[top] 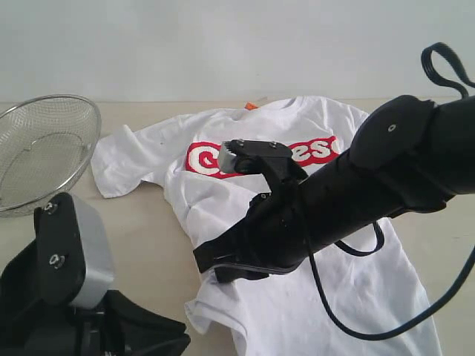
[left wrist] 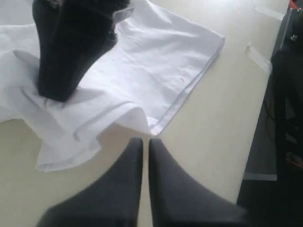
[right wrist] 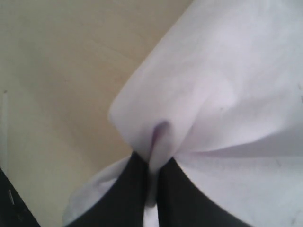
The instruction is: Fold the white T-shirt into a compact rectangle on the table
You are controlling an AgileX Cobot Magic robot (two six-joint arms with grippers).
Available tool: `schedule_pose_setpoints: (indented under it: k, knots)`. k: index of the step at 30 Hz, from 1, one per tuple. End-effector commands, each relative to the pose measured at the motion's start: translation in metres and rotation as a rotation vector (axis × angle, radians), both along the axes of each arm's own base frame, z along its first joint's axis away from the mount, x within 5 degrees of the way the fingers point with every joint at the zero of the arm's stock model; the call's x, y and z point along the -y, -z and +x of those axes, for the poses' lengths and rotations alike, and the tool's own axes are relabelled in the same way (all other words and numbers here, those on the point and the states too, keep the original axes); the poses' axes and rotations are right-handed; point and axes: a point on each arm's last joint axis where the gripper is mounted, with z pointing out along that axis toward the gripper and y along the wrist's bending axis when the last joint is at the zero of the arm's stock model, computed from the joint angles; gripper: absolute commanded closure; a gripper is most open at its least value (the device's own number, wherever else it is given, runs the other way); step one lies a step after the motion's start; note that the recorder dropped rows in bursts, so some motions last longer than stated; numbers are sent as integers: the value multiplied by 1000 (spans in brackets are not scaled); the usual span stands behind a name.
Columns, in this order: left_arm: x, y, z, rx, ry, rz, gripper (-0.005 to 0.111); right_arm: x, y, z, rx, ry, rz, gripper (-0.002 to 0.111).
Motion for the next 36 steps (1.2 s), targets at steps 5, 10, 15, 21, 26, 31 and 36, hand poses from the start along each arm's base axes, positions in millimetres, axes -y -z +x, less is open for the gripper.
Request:
schedule_pose_setpoints:
  k: [5, 10, 15, 21, 26, 31, 36]
  knots:
    - [-7, 8, 2, 233, 124, 144, 102, 0, -3, -1, 13, -5, 5, 108]
    - [-8, 15, -3, 318, 83, 130, 102, 0, -3, -1, 15, -3, 4, 108]
    - [-7, 37, -7, 349, 35, 187, 102, 1, -3, 0, 22, 3, 2, 108]
    - [-6, 77, 2, 323, -111, 353, 102, 1, -3, 1, 26, 7, 1, 108]
    - [7, 83, 15, 339, -236, 321, 85, 1, -3, 0, 20, 1, 3, 108]
    - [27, 77, 15, 267, -198, 238, 45, 1, -3, 0, 21, -1, 3, 108]
    - [30, 82, 15, 238, -189, 254, 44, 1, -3, 0, 22, 1, 2, 108]
